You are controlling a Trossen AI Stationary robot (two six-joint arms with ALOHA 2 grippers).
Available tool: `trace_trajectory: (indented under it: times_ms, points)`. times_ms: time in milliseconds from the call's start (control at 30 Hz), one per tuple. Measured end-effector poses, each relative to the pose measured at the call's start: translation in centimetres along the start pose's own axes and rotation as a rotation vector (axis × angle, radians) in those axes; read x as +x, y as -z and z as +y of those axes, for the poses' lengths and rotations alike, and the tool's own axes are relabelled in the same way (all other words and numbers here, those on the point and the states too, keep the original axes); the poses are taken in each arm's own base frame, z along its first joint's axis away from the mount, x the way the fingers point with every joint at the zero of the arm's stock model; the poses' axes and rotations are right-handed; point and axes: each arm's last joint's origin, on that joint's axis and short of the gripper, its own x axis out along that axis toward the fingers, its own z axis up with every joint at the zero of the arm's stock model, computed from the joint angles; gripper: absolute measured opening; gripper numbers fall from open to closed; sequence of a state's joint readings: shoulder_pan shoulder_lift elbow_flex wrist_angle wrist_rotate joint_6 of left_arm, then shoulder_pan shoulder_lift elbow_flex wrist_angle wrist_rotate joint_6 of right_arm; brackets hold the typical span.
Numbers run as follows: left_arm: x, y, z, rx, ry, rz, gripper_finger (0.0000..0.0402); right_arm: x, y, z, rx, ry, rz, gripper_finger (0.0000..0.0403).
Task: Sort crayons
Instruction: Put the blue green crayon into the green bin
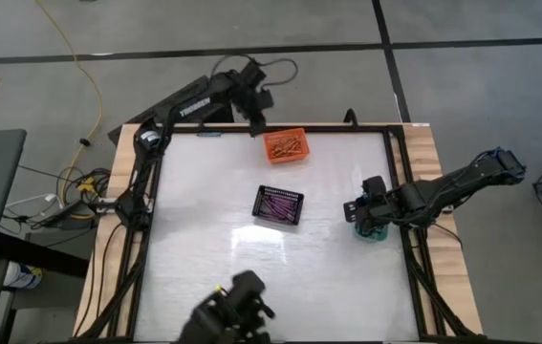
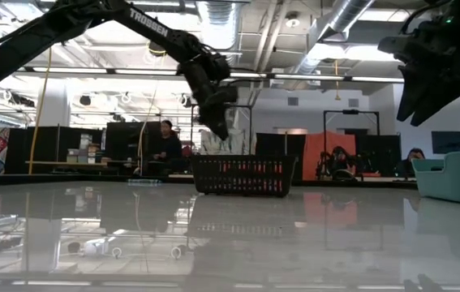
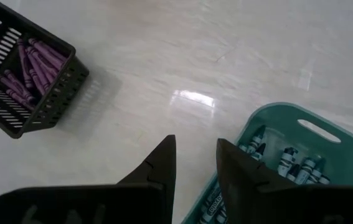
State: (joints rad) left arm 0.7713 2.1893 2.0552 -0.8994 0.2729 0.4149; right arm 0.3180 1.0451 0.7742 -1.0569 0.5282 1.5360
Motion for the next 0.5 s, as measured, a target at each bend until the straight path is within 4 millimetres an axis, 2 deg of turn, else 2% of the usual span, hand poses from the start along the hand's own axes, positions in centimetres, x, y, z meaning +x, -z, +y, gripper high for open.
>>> trace_trajectory:
  times_ms: [133,267,367,500]
  points:
    - [-1.1,2.2,3.0,-0.084,-0.033,0.075,0.0139,-0.1,0.2,0.0,-0.010,-0.007,0.002,0.0109]
    - [-0.9,5.5,5.2,-0.170,-0.042,0.186,0.0139,-0.1,0.2,0.0,-0.013,-0.008,-0.005,0.0109]
    - [-0.2,7.9,5.9,-0.229,-0.009,0.263,0.0139,-0.1,0.2,0.0,-0.014,-0.007,-0.016,0.0109]
    - [0.5,10.5,5.7,-0.241,0.033,0.352,0.0139,-0.1,0.1,0.0,-0.015,-0.005,-0.031,0.0109]
